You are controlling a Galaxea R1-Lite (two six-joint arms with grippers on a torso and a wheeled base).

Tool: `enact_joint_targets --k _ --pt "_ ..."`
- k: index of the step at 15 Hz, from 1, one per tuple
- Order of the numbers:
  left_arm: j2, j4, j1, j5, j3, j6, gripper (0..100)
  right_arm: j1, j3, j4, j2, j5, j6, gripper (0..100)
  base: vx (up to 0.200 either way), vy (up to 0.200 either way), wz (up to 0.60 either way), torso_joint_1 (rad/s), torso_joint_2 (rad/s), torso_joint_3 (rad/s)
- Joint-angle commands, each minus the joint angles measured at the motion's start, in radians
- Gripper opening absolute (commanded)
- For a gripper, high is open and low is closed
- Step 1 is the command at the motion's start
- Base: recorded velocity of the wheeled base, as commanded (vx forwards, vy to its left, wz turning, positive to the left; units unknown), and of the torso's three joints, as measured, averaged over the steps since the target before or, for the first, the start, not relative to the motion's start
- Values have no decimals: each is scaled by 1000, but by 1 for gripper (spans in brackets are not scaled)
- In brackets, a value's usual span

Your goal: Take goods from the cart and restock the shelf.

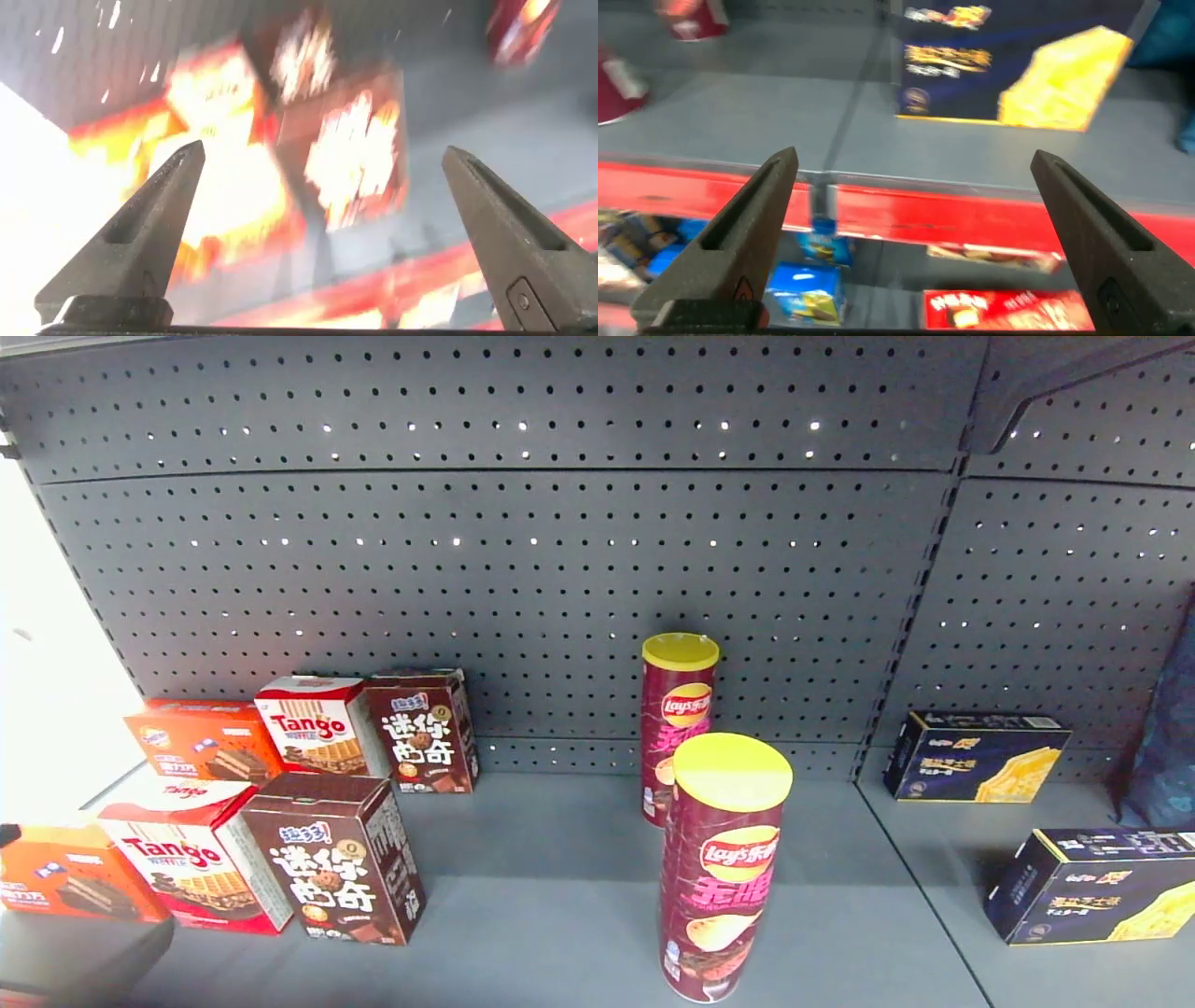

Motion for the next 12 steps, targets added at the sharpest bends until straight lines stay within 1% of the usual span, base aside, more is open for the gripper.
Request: enact_joint_targets --k 1,2,3,5,6,7,8,10,12 --pt "-140 36 1 19 27 5 100 24 -216 -8 144 -12 9 100 0 0 0 0 0 0" --pt "-151 39 0 19 35 5 100 64 -337 -3 345 6 2 100 0 0 0 0 0 0" --pt "-154 39 1 19 38 5 100 100 -420 6 396 54 -1 100 0 0 0 0 0 0" --pt "-154 39 0 19 41 5 100 160 -492 0 544 114 2 100 0 0 0 0 0 0" --pt "-154 38 0 19 55 5 100 228 -545 0 678 146 -4 100 0 0 0 0 0 0" --pt "-153 38 0 18 58 5 100 301 -567 -11 771 141 -27 100 0 0 0 0 0 0" --pt "-153 38 0 18 57 5 100 346 -562 -39 854 129 -54 100 0 0 0 0 0 0" --pt "-145 38 0 18 47 5 100 377 -556 -76 957 109 -59 100 0 0 0 0 0 0" --pt "-147 39 0 18 58 5 100 439 -555 -114 1069 57 -53 100 0 0 0 0 0 0"
